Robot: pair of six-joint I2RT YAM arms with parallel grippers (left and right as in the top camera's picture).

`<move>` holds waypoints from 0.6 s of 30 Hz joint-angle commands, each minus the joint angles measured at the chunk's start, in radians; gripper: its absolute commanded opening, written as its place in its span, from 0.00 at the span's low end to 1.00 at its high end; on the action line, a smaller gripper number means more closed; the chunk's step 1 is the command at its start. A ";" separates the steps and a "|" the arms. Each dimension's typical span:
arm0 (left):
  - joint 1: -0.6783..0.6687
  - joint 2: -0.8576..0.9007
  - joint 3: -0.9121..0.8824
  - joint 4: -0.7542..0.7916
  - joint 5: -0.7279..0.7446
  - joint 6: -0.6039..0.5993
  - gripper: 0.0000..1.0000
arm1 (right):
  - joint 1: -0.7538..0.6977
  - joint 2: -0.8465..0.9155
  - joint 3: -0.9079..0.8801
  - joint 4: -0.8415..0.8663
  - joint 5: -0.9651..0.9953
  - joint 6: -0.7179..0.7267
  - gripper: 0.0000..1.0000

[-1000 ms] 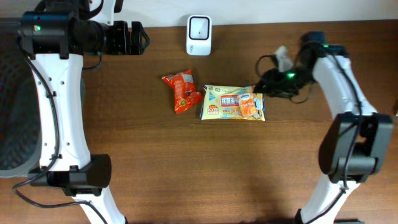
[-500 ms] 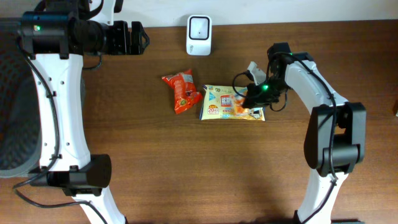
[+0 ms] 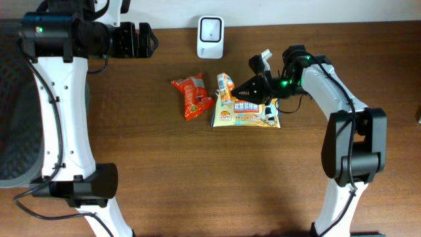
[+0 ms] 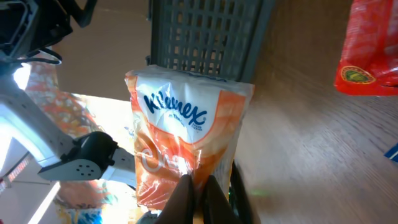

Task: Scan the item barcode
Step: 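Reach the right gripper to the orange tissue pack and grasp it, then lift the orange tissue pack toward the white scanner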

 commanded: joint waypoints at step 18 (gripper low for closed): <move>0.003 -0.011 0.006 0.002 0.006 0.020 0.99 | 0.330 0.183 0.283 1.094 2.053 -0.371 0.13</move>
